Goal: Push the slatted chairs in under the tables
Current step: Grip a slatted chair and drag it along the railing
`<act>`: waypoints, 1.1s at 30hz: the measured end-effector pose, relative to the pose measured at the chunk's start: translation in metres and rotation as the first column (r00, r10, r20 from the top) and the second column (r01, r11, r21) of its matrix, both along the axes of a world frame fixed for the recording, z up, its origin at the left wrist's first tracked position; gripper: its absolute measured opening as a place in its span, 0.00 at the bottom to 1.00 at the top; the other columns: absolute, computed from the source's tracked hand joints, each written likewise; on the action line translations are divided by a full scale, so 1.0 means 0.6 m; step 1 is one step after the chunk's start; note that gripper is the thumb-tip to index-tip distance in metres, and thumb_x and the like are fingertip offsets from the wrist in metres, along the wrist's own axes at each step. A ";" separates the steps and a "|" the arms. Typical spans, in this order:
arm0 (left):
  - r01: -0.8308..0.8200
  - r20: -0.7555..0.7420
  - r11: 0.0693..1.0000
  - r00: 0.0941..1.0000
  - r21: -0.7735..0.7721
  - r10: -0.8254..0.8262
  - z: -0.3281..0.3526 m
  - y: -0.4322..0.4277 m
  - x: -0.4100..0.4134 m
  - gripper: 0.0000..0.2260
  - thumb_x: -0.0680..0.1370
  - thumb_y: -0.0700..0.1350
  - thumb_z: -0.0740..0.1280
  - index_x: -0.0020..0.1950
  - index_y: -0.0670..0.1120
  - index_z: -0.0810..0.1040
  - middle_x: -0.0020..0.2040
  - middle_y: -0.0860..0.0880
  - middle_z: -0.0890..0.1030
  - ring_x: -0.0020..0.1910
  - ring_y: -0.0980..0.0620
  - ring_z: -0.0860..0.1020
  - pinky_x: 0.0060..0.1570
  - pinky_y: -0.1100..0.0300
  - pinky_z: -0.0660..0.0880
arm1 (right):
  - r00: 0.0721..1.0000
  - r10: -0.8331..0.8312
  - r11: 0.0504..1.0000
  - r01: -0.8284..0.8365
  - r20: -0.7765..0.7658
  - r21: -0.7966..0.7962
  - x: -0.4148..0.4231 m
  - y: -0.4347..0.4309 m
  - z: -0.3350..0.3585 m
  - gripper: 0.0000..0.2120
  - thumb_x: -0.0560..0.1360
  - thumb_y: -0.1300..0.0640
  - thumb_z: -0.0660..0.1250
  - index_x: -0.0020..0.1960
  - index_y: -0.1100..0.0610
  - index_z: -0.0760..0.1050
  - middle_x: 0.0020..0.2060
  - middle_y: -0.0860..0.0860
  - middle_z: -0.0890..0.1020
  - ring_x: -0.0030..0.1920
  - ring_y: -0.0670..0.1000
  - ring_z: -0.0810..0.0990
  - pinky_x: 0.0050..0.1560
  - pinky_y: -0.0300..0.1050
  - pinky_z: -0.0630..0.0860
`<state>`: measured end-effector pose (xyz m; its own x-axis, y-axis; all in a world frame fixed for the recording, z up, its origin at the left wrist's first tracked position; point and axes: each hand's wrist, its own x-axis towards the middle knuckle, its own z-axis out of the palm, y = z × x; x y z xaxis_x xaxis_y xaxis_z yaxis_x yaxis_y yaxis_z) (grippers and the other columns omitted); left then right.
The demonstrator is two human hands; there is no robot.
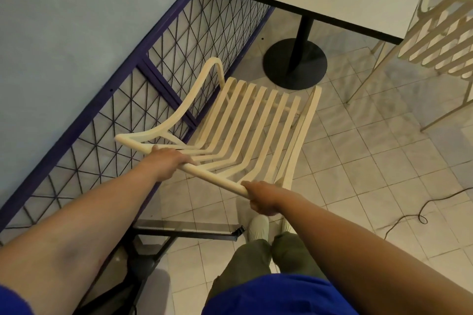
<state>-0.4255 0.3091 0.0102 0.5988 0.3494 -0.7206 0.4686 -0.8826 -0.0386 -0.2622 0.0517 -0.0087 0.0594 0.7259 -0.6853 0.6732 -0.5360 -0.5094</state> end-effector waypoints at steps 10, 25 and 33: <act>-0.030 -0.001 0.999 1.000 0.027 0.030 0.019 0.012 -0.011 0.35 0.77 0.29 0.61 0.71 0.66 0.72 0.63 0.53 0.79 0.67 0.46 0.73 0.74 0.36 0.56 | 1.000 0.020 1.000 -0.019 -0.019 0.012 -0.028 0.023 -0.014 0.24 0.79 0.61 0.65 0.74 0.52 0.65 0.60 0.56 0.77 0.56 0.57 0.77 0.60 0.55 0.76; -0.050 0.014 0.994 0.999 -0.096 0.052 0.046 -0.022 0.006 0.31 0.76 0.68 0.65 0.77 0.60 0.67 0.72 0.53 0.75 0.70 0.49 0.72 0.68 0.47 0.68 | 0.999 0.035 0.999 -0.035 -0.011 -0.009 0.025 0.014 0.017 0.36 0.79 0.40 0.64 0.81 0.55 0.58 0.76 0.55 0.68 0.74 0.58 0.67 0.72 0.53 0.64; -0.089 -0.008 0.985 0.996 -0.150 0.089 0.067 -0.087 0.058 0.31 0.78 0.67 0.65 0.79 0.57 0.66 0.77 0.50 0.69 0.73 0.46 0.69 0.69 0.46 0.68 | 0.998 0.041 0.999 -0.042 0.040 0.009 0.051 -0.018 0.043 0.35 0.82 0.40 0.61 0.81 0.58 0.57 0.78 0.56 0.64 0.77 0.58 0.62 0.75 0.53 0.60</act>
<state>-0.3906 0.2572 0.0503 0.5697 0.2890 -0.7694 0.5452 -0.8334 0.0907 -0.2314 0.0406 0.0171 0.0561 0.7347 -0.6761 0.7146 -0.5024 -0.4867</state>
